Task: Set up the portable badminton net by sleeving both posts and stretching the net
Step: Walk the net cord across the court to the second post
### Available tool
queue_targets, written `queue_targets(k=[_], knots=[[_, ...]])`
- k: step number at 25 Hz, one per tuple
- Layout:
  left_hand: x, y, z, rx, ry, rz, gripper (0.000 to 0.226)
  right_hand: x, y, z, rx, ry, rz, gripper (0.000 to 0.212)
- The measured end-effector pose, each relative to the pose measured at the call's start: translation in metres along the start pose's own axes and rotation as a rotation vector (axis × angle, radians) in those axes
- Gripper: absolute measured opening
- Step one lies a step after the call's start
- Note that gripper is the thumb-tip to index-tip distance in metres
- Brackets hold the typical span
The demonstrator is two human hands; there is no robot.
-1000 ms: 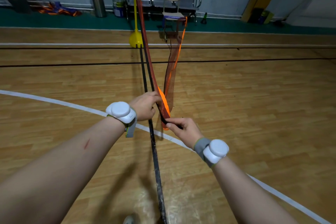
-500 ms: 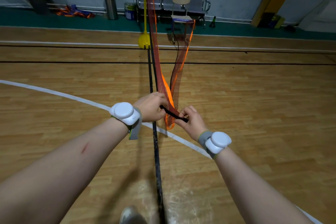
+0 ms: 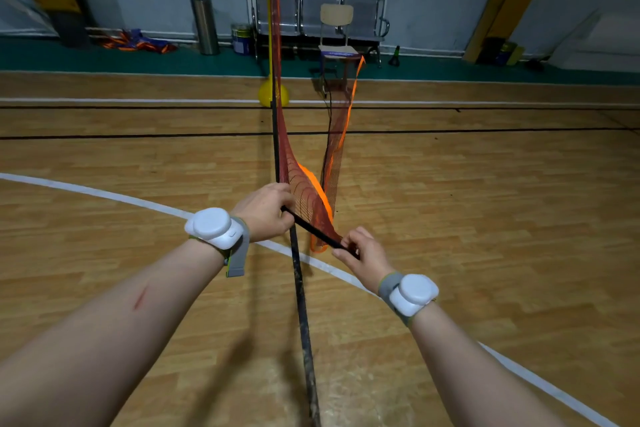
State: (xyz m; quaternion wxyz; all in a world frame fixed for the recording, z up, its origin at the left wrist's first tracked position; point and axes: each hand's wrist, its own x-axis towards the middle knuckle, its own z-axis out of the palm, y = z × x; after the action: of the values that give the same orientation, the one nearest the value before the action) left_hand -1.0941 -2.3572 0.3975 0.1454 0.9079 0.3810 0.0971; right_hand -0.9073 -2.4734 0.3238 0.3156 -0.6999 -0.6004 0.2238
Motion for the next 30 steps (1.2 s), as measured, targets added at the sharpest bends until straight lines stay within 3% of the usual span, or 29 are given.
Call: queue_targets(k=[7, 10, 14, 18, 21, 24, 27, 30], knots=[[-0.022, -0.019, -0.010, 0.021, -0.037, -0.033, 0.021, -0.025, -0.036, 0.016, 0.131, 0.001, 0.019, 0.006], [-0.032, -0.017, -0.004, 0.041, -0.097, -0.016, 0.026, -0.039, -0.054, 0.027, 0.171, -0.007, 0.062, 0.022], [-0.050, -0.003, 0.015, 0.042, -0.175, 0.131, 0.040, -0.058, -0.067, 0.046, 0.156, -0.013, 0.067, 0.027], [-0.075, 0.004, 0.029, 0.039, -0.169, 0.247, 0.035, -0.066, -0.071, 0.051, 0.136, -0.013, 0.080, 0.030], [-0.082, 0.006, 0.028, 0.030, -0.147, 0.246, 0.033, -0.068, -0.072, 0.053, 0.061, 0.014, 0.065, 0.028], [-0.087, 0.004, 0.021, 0.027, -0.121, 0.213, 0.030, -0.067, -0.071, 0.053, 0.039, 0.095, 0.052, 0.012], [-0.091, 0.002, 0.012, 0.008, -0.070, 0.196, 0.027, -0.067, -0.065, 0.053, 0.017, 0.087, 0.071, 0.026], [-0.097, -0.001, 0.007, 0.007, -0.040, 0.169, 0.023, -0.071, -0.062, 0.056, 0.108, 0.028, 0.097, 0.020]])
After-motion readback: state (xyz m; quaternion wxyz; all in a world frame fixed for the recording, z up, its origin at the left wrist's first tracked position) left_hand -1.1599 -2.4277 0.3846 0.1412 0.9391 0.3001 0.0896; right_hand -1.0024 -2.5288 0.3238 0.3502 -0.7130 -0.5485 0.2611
